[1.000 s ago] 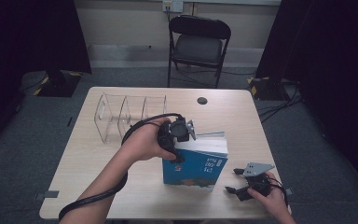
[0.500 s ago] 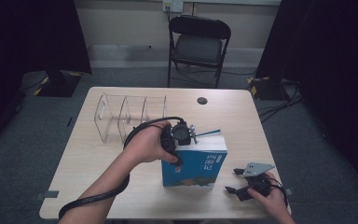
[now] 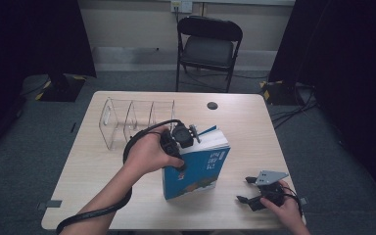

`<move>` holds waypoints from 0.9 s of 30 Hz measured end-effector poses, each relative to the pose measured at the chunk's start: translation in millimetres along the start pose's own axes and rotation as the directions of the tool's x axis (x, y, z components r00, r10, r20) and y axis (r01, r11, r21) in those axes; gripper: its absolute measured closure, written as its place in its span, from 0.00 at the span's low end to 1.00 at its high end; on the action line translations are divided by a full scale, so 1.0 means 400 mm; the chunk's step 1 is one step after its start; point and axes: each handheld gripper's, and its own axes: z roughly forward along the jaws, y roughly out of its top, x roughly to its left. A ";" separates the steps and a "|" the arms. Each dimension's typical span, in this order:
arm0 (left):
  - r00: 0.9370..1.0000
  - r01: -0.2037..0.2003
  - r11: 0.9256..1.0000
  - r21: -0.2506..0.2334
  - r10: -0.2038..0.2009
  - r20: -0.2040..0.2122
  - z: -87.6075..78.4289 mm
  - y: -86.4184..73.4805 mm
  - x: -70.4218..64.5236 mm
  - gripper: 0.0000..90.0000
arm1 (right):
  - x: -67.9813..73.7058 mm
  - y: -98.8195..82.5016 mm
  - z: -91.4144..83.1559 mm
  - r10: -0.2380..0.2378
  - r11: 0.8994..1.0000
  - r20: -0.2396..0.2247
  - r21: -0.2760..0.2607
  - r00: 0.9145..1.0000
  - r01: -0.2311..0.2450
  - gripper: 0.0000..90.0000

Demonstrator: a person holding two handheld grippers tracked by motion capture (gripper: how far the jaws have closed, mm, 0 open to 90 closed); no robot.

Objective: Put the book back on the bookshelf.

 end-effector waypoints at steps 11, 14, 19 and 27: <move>0.994 0.103 0.995 0.000 -0.103 -0.023 -0.035 -0.021 0.040 0.69 | 0.000 0.000 0.000 0.000 1.000 -0.001 0.000 1.000 0.000 0.21; 0.993 0.118 0.993 0.004 -0.118 -0.021 -0.040 -0.022 0.043 0.69 | 0.000 0.000 0.000 -0.001 1.000 -0.002 0.002 1.000 0.001 0.21; 0.989 0.144 0.990 0.003 -0.144 -0.035 -0.050 -0.025 0.046 0.69 | 0.000 0.000 0.000 0.000 1.000 -0.002 0.002 1.000 0.000 0.21; 0.985 0.172 0.985 -0.003 -0.172 -0.028 -0.064 -0.051 0.067 0.69 | 0.000 0.000 0.000 0.002 1.000 -0.004 0.003 1.000 -0.002 0.21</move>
